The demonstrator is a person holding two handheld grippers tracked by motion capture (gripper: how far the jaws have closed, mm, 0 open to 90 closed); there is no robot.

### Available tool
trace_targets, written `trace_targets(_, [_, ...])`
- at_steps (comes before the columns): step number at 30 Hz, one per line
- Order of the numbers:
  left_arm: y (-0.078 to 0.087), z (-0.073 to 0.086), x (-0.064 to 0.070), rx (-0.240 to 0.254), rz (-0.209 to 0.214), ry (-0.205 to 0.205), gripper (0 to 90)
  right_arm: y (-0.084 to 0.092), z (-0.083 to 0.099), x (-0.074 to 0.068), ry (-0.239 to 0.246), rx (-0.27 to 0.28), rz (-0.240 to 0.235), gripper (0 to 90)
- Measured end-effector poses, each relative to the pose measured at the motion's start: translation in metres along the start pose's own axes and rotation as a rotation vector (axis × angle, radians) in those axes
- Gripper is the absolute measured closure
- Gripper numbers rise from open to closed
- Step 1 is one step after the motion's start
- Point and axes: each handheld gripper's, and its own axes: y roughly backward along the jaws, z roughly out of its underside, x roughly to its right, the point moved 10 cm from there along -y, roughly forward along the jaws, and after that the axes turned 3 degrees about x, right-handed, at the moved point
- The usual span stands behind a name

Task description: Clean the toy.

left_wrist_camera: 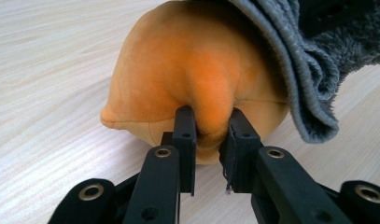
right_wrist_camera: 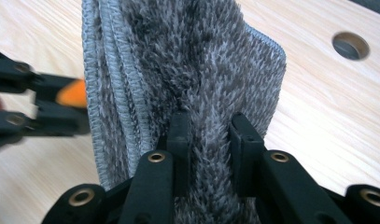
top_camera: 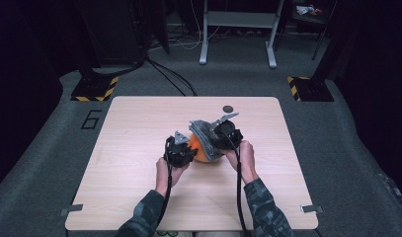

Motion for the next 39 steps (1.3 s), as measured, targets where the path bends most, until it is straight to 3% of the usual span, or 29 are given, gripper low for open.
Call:
trace_targets(13, [-0.001, 0.001, -0.003, -0.001, -0.001, 0.008, 76.9, -0.018, 0.049, 0.037, -0.103, -0.125, 0.054, 73.3])
trace_targets(23, [0.0, 0.002, -0.003, -0.005, -0.003, 0.003, 76.8, -0.048, 0.083, 0.05, -0.168, -0.224, 0.051, 73.2])
trace_targets(26, [0.0, 0.001, -0.004, -0.002, -0.003, 0.003, 76.8, -0.049, 0.084, 0.05, -0.176, -0.219, 0.044, 73.2])
trace_targets(29, [0.0, 0.001, -0.004, 0.002, -0.008, 0.013, 76.7, -0.04, 0.079, 0.054, -0.168, -0.207, 0.058, 73.2])
trace_targets(33, [0.0, 0.001, -0.005, 0.003, -0.004, 0.021, 76.6, -0.016, 0.06, 0.056, -0.168, -0.125, 0.067, 73.2])
trace_targets(35, [0.0, 0.001, -0.005, 0.007, -0.007, 0.016, 76.6, -0.002, 0.047, 0.052, -0.148, -0.074, 0.072, 73.2])
trace_targets(37, [0.0, 0.001, -0.005, 0.005, -0.007, 0.016, 76.6, 0.007, 0.032, 0.041, -0.128, -0.027, 0.044, 73.2])
trace_targets(39, [0.0, 0.001, -0.005, 0.005, -0.008, 0.016, 76.4, 0.007, 0.026, 0.031, -0.096, -0.03, 0.032, 73.2])
